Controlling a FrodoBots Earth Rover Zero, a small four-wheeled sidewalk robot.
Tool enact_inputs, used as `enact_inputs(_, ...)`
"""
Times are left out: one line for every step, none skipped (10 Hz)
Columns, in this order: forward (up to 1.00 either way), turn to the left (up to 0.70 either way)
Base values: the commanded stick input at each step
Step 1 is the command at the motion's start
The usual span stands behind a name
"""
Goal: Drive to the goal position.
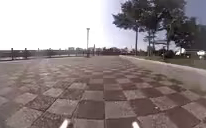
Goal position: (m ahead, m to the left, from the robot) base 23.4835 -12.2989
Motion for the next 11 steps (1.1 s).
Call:
enact_inputs(0.5,0.13)
enact_inputs(0.5,0.12)
enact_inputs(0.5,0.06)
enact_inputs(0.5,0.0)
enact_inputs(0.5,0.0)
enact_inputs(0.5,0.0)
enact_inputs(0.5,0.0)
enact_inputs(0.5,0.0)
enact_inputs(0.5,0.0)
enact_inputs(0.5,0.0)
enact_inputs(0.5,0.0)
